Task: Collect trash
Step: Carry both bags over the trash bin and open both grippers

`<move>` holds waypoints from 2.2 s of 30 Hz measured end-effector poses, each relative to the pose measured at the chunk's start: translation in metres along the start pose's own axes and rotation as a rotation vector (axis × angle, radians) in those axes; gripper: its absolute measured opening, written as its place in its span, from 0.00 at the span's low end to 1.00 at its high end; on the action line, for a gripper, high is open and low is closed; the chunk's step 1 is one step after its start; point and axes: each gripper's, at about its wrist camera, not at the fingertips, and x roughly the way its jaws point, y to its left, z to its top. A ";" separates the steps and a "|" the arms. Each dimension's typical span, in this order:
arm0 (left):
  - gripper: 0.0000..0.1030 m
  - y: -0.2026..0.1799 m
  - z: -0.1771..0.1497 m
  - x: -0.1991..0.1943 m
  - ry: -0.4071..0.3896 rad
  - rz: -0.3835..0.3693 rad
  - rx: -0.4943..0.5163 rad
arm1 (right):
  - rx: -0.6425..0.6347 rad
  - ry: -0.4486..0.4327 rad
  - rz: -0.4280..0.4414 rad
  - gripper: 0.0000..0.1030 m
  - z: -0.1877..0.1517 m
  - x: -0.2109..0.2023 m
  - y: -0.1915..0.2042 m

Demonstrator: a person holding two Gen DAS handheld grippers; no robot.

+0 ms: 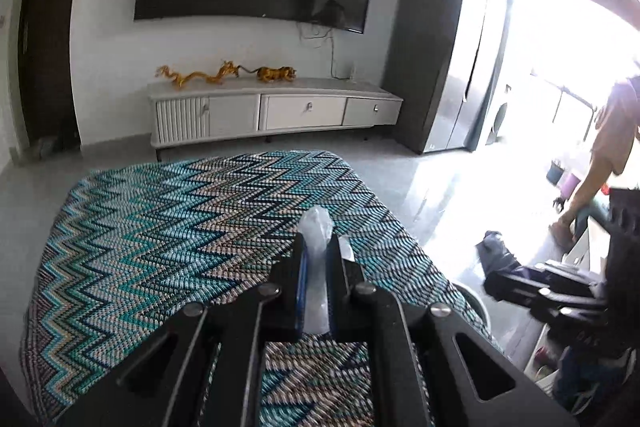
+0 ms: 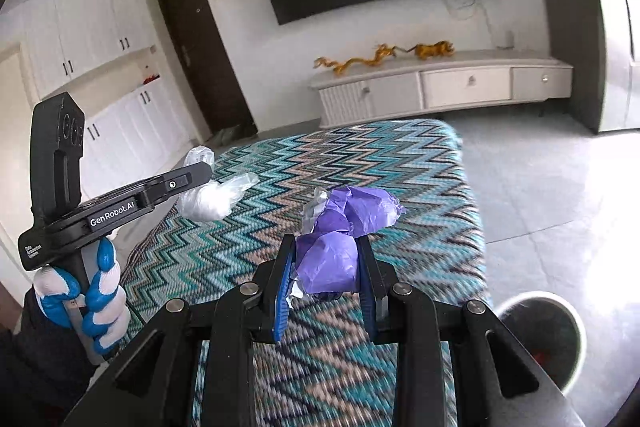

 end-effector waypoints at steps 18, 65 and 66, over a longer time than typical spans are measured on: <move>0.07 -0.074 -0.014 -0.043 -0.062 0.057 0.191 | 0.014 -0.113 -0.090 0.28 -0.033 -0.084 -0.020; 0.47 -0.282 -0.032 0.239 0.443 -0.383 0.289 | 0.548 0.116 -0.335 0.53 -0.132 0.020 -0.275; 0.49 -0.282 -0.034 0.241 0.447 -0.387 0.284 | 0.558 0.119 -0.341 0.53 -0.134 0.020 -0.276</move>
